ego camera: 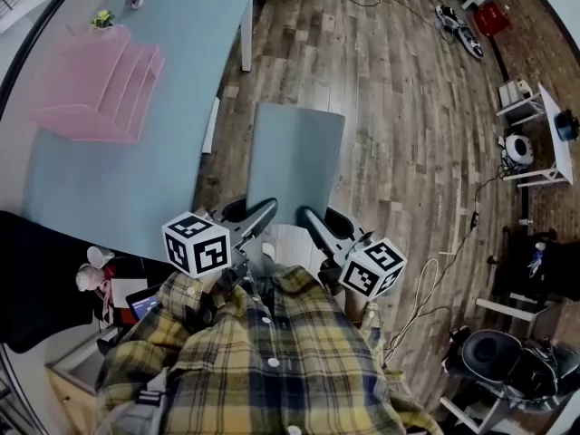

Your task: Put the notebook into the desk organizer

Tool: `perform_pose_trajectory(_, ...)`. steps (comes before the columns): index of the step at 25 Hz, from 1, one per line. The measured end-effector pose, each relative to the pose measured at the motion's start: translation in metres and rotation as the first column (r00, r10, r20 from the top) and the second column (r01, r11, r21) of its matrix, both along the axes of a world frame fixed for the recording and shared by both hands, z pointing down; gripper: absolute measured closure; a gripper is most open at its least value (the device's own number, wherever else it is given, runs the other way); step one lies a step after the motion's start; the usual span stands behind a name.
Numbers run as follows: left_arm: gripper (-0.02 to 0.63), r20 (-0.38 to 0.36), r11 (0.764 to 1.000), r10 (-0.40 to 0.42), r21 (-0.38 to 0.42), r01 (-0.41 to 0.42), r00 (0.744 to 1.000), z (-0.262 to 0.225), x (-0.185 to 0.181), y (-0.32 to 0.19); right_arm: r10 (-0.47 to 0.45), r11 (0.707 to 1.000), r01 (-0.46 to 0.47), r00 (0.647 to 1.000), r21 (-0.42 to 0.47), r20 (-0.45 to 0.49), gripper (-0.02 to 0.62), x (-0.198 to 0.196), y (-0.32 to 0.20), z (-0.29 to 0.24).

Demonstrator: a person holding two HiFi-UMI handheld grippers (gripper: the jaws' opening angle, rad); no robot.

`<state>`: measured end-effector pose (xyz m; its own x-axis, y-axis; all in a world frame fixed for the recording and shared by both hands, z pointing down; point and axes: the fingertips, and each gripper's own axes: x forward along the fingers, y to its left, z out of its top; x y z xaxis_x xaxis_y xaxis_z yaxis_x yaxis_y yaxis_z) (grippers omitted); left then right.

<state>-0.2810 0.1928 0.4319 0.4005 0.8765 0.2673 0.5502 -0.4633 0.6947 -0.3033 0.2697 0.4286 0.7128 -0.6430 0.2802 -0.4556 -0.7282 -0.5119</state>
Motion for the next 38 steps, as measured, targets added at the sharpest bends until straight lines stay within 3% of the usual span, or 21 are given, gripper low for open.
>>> perform_pose_trajectory(6,0.514,0.010,1.000,-0.029,0.005,0.029,1.000,0.010,0.046,0.001,-0.013,1.000,0.013,1.000,0.014,0.023,0.508,0.049,0.002,0.009)
perform_pose_trajectory(15,0.514,0.005,0.997,-0.082,-0.009,0.082,0.997,-0.002,0.147,-0.005,-0.060,0.998,0.060,0.998,0.013,0.009,0.506,0.154,-0.003,-0.003)
perform_pose_trajectory(26,0.512,0.008,0.978,-0.210,-0.015,0.210,0.978,-0.005,0.251,-0.062,-0.181,0.983,0.181,0.983,0.012,0.012,0.506,0.267,-0.059,-0.005)
perform_pose_trajectory(38,0.512,0.017,0.924,-0.380,-0.041,0.381,0.925,-0.005,0.281,-0.137,-0.340,0.940,0.340,0.940,-0.007,0.013,0.505,0.312,-0.133,-0.008)
